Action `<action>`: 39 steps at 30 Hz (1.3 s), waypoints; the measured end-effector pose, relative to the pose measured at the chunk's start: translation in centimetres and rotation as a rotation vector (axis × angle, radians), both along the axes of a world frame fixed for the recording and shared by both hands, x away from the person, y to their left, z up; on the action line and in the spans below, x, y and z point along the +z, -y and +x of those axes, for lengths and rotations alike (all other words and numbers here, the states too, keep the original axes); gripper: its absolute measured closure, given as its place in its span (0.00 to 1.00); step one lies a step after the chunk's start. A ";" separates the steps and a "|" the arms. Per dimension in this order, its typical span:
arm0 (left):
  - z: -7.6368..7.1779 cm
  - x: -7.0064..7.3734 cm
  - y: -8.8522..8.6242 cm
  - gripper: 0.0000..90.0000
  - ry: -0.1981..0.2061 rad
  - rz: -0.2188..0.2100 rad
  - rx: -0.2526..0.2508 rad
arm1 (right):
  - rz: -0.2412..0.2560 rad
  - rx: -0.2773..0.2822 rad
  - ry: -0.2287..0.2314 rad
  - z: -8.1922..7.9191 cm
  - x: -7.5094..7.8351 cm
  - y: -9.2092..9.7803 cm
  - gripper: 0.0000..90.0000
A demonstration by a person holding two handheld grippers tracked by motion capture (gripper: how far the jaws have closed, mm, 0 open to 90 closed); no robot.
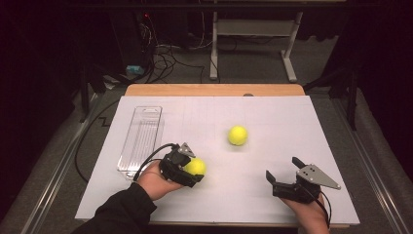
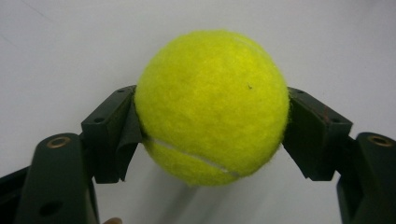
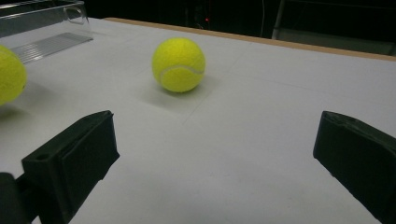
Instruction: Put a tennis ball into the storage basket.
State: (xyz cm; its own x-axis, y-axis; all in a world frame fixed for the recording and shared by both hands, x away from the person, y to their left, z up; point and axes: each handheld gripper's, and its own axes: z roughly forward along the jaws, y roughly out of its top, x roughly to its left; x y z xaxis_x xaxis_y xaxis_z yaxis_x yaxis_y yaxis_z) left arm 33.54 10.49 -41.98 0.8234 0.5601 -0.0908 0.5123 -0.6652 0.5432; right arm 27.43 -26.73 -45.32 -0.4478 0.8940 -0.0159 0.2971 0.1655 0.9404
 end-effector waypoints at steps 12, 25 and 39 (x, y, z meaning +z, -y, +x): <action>-0.4 0.2 -0.7 0.30 -0.031 0.053 -0.042 | -0.001 0.003 0.002 0.0 0.0 0.0 0.00; -0.3 1.0 -1.1 0.30 -0.064 0.119 -0.063 | -0.001 0.003 0.003 -0.1 0.1 -0.1 0.00; -0.3 1.3 -1.4 0.30 -0.112 0.197 -0.098 | -0.002 0.005 0.004 -0.1 0.1 -0.1 0.00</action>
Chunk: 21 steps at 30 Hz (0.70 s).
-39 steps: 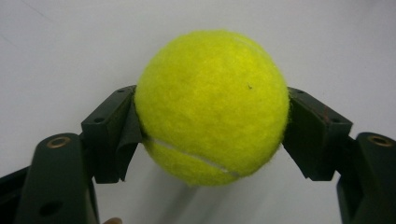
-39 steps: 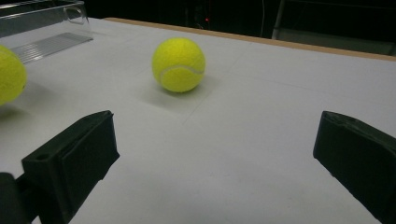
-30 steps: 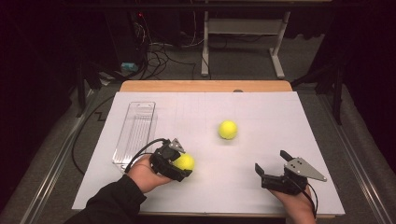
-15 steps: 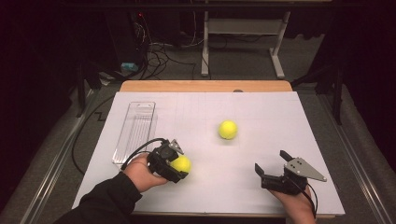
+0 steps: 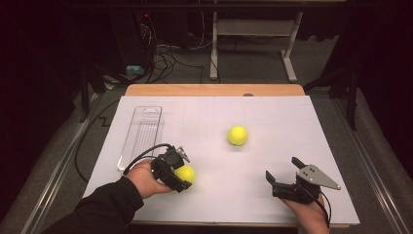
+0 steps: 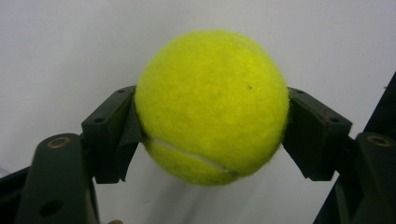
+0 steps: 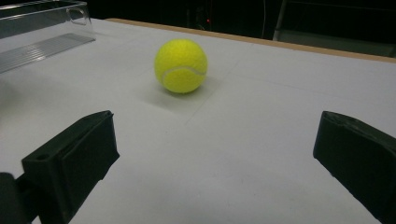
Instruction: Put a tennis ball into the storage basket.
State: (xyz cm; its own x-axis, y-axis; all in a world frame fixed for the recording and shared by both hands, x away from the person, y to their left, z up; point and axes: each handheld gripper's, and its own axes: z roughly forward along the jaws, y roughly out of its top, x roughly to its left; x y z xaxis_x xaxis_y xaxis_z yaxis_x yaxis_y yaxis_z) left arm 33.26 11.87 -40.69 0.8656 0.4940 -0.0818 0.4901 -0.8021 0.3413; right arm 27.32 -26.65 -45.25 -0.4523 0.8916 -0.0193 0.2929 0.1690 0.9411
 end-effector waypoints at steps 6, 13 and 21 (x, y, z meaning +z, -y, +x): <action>-0.1 0.3 0.2 0.30 -0.005 0.040 -0.012 | 0.000 0.001 -0.001 0.0 0.0 0.0 0.00; 0.4 0.4 0.1 0.30 -0.033 0.061 -0.005 | 0.002 0.001 0.001 0.0 0.0 0.0 0.00; 0.8 0.6 0.2 0.30 -0.077 0.094 0.002 | 0.002 0.003 -0.002 0.0 0.0 0.0 0.00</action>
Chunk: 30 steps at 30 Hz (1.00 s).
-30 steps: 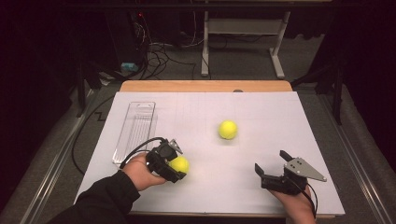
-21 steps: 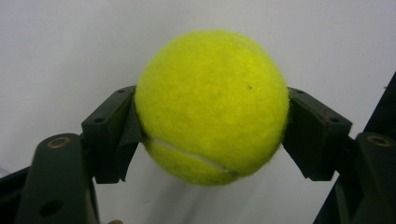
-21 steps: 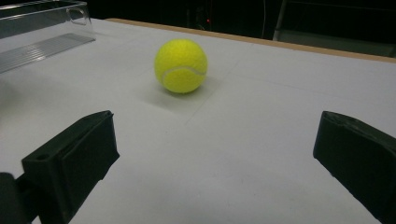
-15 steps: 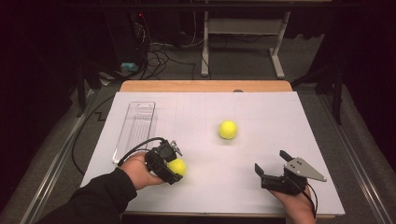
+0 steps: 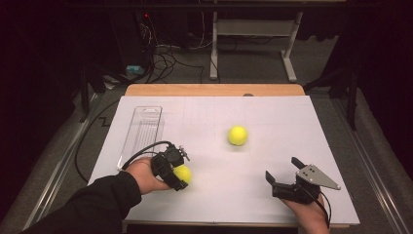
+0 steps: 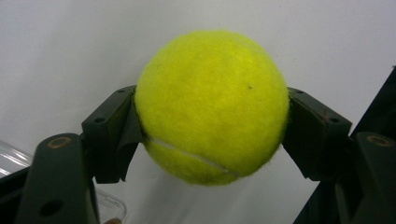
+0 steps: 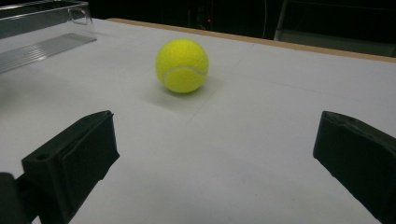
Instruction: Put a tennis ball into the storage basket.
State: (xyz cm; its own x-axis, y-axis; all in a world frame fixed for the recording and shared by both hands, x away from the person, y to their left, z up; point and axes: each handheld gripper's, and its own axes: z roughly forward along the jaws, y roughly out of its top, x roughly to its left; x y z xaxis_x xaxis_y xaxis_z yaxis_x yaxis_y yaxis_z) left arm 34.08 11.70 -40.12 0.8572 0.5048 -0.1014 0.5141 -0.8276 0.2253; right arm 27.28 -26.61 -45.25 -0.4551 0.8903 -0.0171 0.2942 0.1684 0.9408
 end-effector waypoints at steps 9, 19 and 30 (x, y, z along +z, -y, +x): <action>0.7 1.1 0.4 0.30 -0.001 0.060 0.002 | 0.001 0.003 -0.001 0.0 0.0 0.0 0.00; 1.6 1.9 0.5 0.30 -0.046 0.090 0.014 | 0.002 0.005 -0.001 0.0 0.0 0.0 0.00; 3.2 3.3 -0.3 0.30 -0.075 0.095 0.056 | 0.004 0.006 0.001 -0.1 0.0 0.0 0.00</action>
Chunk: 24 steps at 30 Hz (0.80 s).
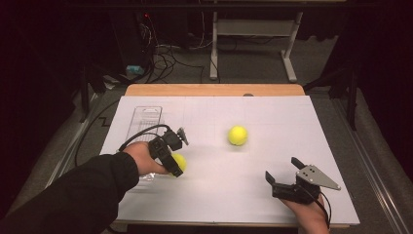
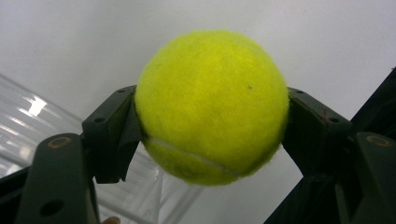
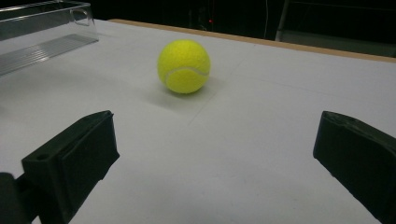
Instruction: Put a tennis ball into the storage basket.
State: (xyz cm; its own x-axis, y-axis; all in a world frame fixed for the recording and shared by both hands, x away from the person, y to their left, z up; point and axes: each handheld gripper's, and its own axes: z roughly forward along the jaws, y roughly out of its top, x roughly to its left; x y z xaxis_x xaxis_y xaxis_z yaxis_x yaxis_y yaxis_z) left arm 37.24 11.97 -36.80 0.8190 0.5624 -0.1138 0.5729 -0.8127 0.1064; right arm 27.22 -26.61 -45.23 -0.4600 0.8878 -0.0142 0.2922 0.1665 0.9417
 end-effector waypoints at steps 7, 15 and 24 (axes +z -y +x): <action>0.9 1.3 -0.8 0.30 0.013 0.004 0.019 | 0.000 0.000 0.001 0.0 0.0 0.0 0.00; 1.8 2.3 -1.3 0.30 0.002 -0.004 0.033 | -0.002 0.001 -0.002 0.0 0.0 -0.1 0.00; 2.8 2.8 -1.8 0.30 0.000 0.000 0.062 | 0.001 0.002 0.002 0.0 0.0 0.0 0.00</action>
State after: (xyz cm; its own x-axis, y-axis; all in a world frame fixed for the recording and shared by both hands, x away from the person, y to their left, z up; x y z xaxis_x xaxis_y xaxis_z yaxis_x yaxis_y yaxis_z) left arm 40.03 13.78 -33.98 0.7828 0.6117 -0.1142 0.6218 -0.7759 0.1063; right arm 27.20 -26.59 -45.23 -0.4614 0.8871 -0.0146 0.2898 0.1662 0.9425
